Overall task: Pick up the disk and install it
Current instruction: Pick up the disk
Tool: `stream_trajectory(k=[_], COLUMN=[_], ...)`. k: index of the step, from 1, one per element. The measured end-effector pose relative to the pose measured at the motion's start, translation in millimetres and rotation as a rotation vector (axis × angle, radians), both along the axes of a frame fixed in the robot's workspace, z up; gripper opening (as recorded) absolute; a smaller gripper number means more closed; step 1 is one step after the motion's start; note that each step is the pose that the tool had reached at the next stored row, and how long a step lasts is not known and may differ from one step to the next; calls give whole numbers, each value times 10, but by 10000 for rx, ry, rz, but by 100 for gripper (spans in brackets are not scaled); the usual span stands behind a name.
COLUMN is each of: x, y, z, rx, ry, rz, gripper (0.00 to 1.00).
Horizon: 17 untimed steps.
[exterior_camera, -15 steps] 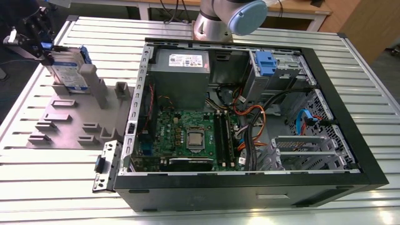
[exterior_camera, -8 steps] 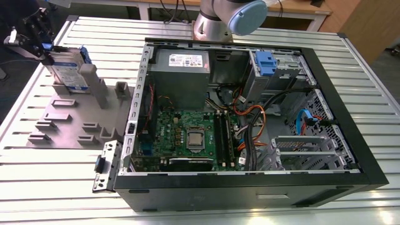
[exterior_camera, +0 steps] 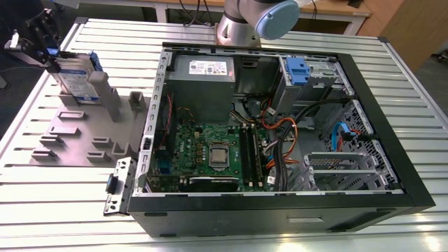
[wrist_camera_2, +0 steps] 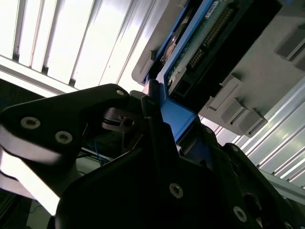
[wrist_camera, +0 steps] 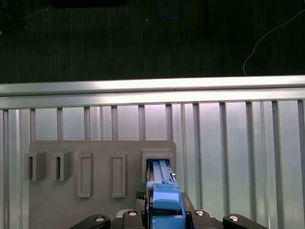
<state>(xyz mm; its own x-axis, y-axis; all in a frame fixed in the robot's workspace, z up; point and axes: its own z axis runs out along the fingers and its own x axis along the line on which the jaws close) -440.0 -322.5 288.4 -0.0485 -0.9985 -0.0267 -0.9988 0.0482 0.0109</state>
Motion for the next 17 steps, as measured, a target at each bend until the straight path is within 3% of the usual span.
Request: stream_trajectory(k=[17], x=[0], y=[0], z=[105], rx=[1], ry=[-1], rz=[0], gripper=[37])
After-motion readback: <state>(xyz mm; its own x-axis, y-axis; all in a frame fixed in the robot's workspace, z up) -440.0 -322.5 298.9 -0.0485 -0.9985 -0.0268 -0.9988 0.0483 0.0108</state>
